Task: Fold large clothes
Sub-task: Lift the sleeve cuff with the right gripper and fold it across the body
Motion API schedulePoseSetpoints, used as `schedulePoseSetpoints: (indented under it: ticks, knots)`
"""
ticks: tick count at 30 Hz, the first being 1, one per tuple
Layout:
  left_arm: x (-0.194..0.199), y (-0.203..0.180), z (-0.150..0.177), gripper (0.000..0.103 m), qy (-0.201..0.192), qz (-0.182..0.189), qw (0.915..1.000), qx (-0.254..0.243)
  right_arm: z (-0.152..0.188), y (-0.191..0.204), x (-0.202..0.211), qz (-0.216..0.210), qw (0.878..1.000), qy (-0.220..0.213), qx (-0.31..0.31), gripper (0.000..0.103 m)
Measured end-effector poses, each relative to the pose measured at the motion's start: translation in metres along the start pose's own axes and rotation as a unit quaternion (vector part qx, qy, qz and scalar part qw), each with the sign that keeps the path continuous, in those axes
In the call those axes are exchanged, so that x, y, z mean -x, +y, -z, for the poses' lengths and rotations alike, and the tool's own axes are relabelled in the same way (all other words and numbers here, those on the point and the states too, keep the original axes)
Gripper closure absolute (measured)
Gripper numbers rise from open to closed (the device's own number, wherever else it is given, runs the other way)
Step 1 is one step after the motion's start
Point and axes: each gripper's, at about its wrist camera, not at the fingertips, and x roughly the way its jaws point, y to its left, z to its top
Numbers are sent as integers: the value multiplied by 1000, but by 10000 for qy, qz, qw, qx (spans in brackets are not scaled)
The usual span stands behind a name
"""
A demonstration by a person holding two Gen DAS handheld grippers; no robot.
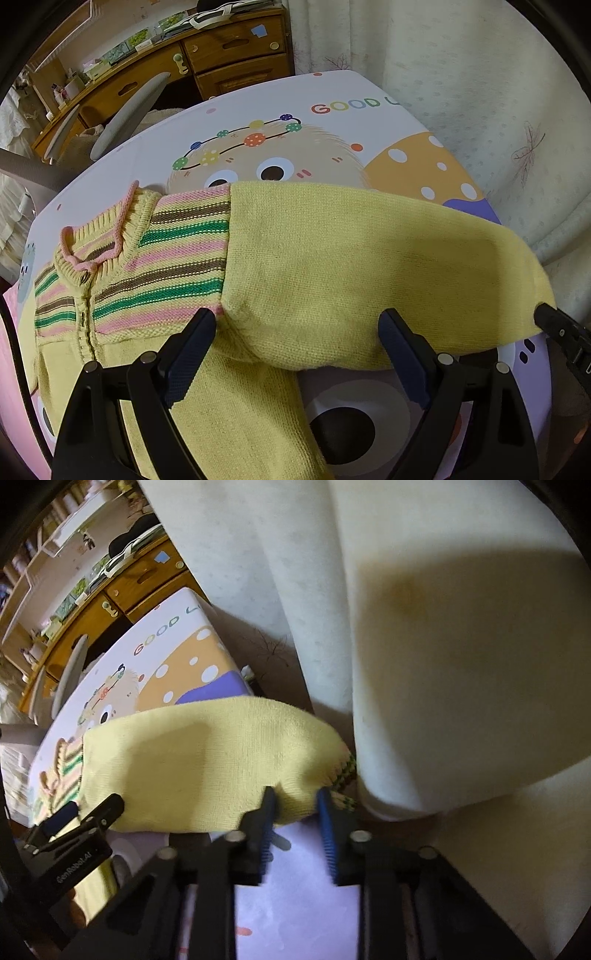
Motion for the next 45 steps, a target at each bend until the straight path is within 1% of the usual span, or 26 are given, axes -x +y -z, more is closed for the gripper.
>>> schedulePoseSetpoints:
  ticks: [1,4,6,9,11,14,16,17,18,20,24,26,28,31,33,35,37,42,45]
  knots:
    - [0,1,0,14,2,7,10000,-2,0,4,3,10,9999,-73,87,90]
    - [4,7,-2,14,-13,90,9999,54,-1,21,15,85,9980,-400,478,90]
    - [13,15,-3,14,-68,158,9997,159,1,39,28,91,9935,-706,887,90]
    - [29,33,-5,14,-212,174,9990,344,6,71,44,-27,9802,-1094,1651,90]
    - [39,49,-6,14,-296,144,9980,532,13,97,50,-118,9664,-1235,2251,90]
    - [49,74,-5,14,-356,100,9959,822,29,130,49,-147,9453,-1337,2972,90]
    - [52,93,-2,14,-352,49,9942,1019,39,145,46,-195,9353,-1313,3282,88]
    - [53,102,-1,14,-335,33,9932,1112,45,153,43,-250,9306,-1243,3435,86]
    - [53,107,1,14,-329,20,9926,1167,47,159,40,-278,9289,-1204,3490,86]
    - [54,119,5,14,-317,-15,9908,1315,53,166,34,-440,9273,-1034,3571,83]
    - [52,131,13,14,-274,-19,9897,1403,57,170,33,-744,9327,-824,3432,83]
    - [52,130,15,14,-257,-1,9899,1395,55,165,34,-905,9415,-755,3158,82]
    - [51,128,16,14,-249,23,9903,1364,49,158,34,-963,9505,-729,2861,82]
    - [52,124,16,14,-263,80,9910,1311,36,141,37,-1041,9664,-677,2252,82]
    - [53,121,16,14,-270,131,9917,1251,29,132,33,-1137,9726,-594,1938,80]
    - [54,117,16,14,-272,171,9923,1193,23,129,27,-1207,9759,-460,1760,76]
    - [54,113,16,14,-280,201,9930,1126,17,129,21,-1298,9779,-362,1597,76]
    - [57,108,17,14,-305,164,9945,989,6,130,3,-1363,9837,-121,1168,75]
    - [59,108,18,14,-288,129,9946,993,3,133,-5,-1275,9855,-24,1121,75]
